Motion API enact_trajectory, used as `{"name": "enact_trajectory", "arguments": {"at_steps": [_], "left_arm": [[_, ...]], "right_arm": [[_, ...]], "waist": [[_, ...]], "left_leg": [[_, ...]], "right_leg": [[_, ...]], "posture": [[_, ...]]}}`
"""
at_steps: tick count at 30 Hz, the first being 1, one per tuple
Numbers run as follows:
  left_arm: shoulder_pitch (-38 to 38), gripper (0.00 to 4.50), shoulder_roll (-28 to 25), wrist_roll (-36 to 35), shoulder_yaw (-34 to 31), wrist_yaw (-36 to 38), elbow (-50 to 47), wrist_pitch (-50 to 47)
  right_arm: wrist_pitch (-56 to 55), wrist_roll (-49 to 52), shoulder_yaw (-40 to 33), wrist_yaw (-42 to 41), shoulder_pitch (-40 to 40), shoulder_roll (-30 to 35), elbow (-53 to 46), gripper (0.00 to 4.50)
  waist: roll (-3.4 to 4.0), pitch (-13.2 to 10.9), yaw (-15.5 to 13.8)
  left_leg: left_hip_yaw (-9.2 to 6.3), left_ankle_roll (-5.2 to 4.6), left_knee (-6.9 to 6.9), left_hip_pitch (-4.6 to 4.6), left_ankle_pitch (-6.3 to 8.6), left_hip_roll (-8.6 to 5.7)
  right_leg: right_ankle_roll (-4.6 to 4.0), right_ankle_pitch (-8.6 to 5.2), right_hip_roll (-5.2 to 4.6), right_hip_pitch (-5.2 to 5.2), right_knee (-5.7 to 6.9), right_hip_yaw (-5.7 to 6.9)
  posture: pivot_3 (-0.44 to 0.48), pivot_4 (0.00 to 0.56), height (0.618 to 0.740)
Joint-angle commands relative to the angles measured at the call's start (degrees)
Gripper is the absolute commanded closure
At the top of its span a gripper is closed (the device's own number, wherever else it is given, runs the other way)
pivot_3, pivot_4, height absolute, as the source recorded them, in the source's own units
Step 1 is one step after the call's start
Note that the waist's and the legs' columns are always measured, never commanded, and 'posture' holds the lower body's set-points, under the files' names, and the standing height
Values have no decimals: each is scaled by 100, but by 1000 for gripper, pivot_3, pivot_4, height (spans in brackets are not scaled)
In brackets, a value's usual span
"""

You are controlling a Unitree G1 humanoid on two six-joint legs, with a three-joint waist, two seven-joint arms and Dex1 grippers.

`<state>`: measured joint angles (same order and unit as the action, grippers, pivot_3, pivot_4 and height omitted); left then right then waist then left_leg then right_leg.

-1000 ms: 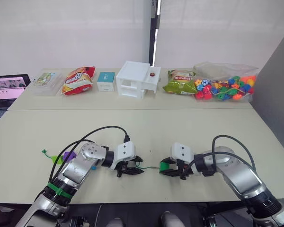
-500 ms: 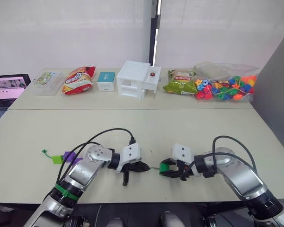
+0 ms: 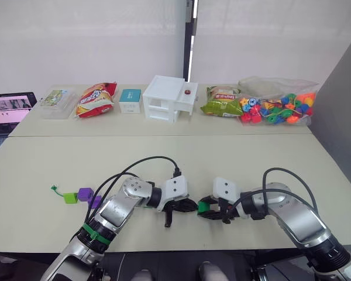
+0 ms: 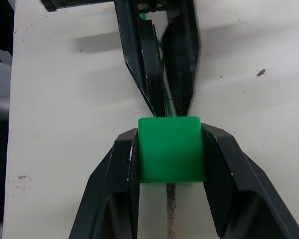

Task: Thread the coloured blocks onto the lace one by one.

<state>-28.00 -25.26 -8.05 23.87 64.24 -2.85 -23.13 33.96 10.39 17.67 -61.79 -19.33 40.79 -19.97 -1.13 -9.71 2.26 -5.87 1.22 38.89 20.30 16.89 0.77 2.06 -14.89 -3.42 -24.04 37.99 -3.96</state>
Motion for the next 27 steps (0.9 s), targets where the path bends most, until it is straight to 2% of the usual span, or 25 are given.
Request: {"name": "enact_trajectory", "arguments": {"at_steps": [1, 3, 7, 13, 15, 16, 17, 18, 22, 23, 27], "left_arm": [[20, 2614, -251, -40, -158, 85, -373, 189], [43, 2031, -408, -88, -246, 155, -297, 306], [87, 2031, -616, -106, -328, 256, -140, 498], [52, 2031, -630, -243, -355, 331, -325, 440], [19, 1984, -606, -313, -338, 354, -469, 333], [-6, 1984, -569, -396, -366, 347, -528, 195], [-35, 1754, -545, -428, -356, 347, -598, 98], [-64, 1477, -527, -461, -325, 347, -664, -29], [-177, 194, -389, -488, -160, 283, -832, -384], [-205, 39, -354, -473, -119, 284, -847, -417], [-352, 39, -145, 6, 261, 90, -505, -156]], "right_arm": [[-52, 66, 47, -4, -3, -21, -78, 3317], [-57, 64, 49, -8, -7, -22, -69, 3317], [-60, 66, 37, -12, -26, -22, -55, 3317], [-56, 200, -59, 39, -40, -151, -225, 3317], [-30, 245, -155, 74, -11, -156, -323, 2270], [-35, 260, -194, 81, 9, -121, -372, 1967], [-14, 306, -282, 119, 25, -99, -417, 1778], [2, 363, -369, 137, 45, -61, -471, 1252], [72, 544, -681, 169, 160, 112, -667, 0], [68, 583, -749, 161, 209, 178, -715, 0], [-13, 634, -1020, 63, 591, 560, -734, 0]], "waist": [[0, 0, 4], [0, 0, 4], [0, 0, 3], [0, 0, 18], [0, 0, 18], [0, 0, 14], [0, 0, 11], [0, 0, 3], [0, 0, -31], [0, 0, -33], [0, 0, -38]], "left_leg": [[0, 0, 0, 0, 0, 0], [0, 0, 0, -1, 0, 0], [0, 0, -1, -1, 0, 0], [0, 0, -1, 0, 0, 0], [0, 0, -1, 1, 0, 1], [0, 0, -1, 1, 0, 0], [0, 0, -1, 2, 0, 0], [0, 0, 0, 3, 0, 0], [0, 0, 2, 4, 0, -2], [0, 0, 2, 4, 0, -2], [0, 0, 0, 4, 0, -2]], "right_leg": [[0, 0, 0, 0, 1, 0], [0, 0, 0, 0, 0, 0], [0, 0, 0, 0, 0, 0], [0, 0, 0, -2, 0, 0], [0, 0, 1, -5, 1, 0], [0, 0, 1, -4, 2, 0], [0, 0, 0, -4, 1, 0], [0, 0, -1, -3, 1, 0], [0, 0, -2, 0, -2, 0], [0, 0, -2, 0, -2, 0], [0, 0, -1, -1, -2, 0]], "posture": [[0, 150, 740], [0, 150, 740], [0, 150, 740], [0, 150, 740], [0, 150, 740], [0, 150, 740], [0, 150, 740], [0, 150, 740], [0, 150, 740], [0, 150, 740], [0, 150, 740]]}}
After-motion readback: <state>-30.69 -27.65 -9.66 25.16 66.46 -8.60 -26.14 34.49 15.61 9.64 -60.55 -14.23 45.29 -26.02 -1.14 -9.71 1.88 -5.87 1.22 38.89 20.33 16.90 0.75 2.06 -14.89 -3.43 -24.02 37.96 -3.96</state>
